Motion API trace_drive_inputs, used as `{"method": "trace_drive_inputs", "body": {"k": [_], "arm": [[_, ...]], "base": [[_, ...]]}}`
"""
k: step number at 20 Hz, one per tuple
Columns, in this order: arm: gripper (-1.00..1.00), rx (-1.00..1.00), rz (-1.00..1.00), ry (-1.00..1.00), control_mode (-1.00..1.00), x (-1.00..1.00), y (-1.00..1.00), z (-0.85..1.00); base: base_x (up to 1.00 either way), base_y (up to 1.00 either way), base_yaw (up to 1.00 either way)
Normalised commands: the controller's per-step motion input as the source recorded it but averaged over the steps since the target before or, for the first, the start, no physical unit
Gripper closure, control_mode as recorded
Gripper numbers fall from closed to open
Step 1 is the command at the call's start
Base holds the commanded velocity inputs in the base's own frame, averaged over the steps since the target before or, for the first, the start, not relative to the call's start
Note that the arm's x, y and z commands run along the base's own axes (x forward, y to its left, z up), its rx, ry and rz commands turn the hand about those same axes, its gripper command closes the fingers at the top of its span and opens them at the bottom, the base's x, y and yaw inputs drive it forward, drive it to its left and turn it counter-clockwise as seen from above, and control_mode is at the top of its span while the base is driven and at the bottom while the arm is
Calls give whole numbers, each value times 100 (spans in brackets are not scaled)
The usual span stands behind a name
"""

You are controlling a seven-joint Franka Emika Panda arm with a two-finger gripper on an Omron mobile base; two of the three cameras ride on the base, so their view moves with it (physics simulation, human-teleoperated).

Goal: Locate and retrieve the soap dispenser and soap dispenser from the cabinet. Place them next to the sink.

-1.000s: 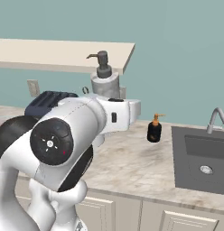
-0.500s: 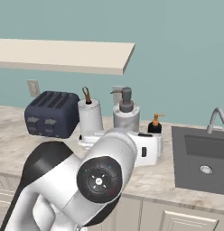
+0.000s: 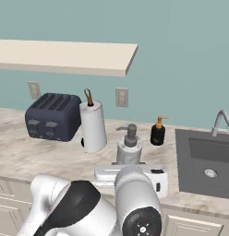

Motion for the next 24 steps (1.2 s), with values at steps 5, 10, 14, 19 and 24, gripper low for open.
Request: {"method": "trace_drive_inputs", "body": {"k": [5, 10, 14, 19, 24], "arm": [[100, 7, 13, 0, -100, 2, -5, -77], [100, -1, 6, -1, -100, 23, -9, -36], [100, 0, 4, 0, -100, 46, -3, -24], [100, -3, 1, 0, -100, 47, -4, -23], [100, -2, 2, 0, -100, 44, -16, -29]], "base": [[0, 0, 0], [0, 0, 0], [0, 0, 0], [0, 0, 0], [0, 0, 0]]}}
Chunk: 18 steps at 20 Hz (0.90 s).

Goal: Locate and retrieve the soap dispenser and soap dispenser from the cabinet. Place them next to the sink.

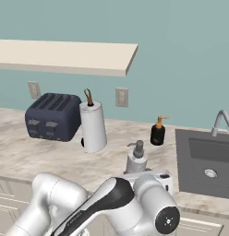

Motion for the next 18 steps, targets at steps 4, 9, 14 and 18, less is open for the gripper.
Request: {"method": "trace_drive_inputs", "body": {"k": [4, 9, 14, 18], "arm": [[100, -5, 0, 0, -100, 55, -20, -34], [100, -2, 1, 1, -100, 62, -25, -37], [100, 0, 2, 2, -100, 58, -28, -36], [100, 0, 3, 0, -100, 56, -28, -34]], "base": [[0, 0, 0], [0, 0, 0], [0, 0, 0], [0, 0, 0]]}}
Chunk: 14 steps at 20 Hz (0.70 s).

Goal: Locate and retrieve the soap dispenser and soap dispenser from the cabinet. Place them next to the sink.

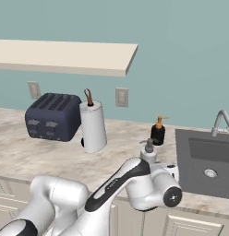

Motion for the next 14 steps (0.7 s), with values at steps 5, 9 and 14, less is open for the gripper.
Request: {"method": "trace_drive_inputs", "body": {"k": [5, 9, 14], "arm": [[100, 0, 4, 0, -100, 51, -23, -32], [100, 0, 5, -2, -100, 38, -20, -33], [100, 0, 4, -5, -100, 30, -17, -30]], "base": [[0, 0, 0], [0, 0, 0], [0, 0, 0]]}}
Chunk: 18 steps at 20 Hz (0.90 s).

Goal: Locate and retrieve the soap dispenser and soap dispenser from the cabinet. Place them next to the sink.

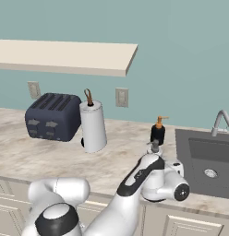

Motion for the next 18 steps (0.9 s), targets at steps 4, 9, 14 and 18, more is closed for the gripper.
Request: {"method": "trace_drive_inputs", "body": {"k": [4, 9, 14, 18], "arm": [[100, 0, 3, -9, -100, 28, -15, -27], [100, 0, 3, -9, -100, 28, -16, -28], [100, 0, 2, -6, -100, 30, -16, -32], [100, 0, 2, -3, -100, 27, -15, -34]], "base": [[0, 0, 0], [0, 0, 0], [0, 0, 0], [0, 0, 0]]}}
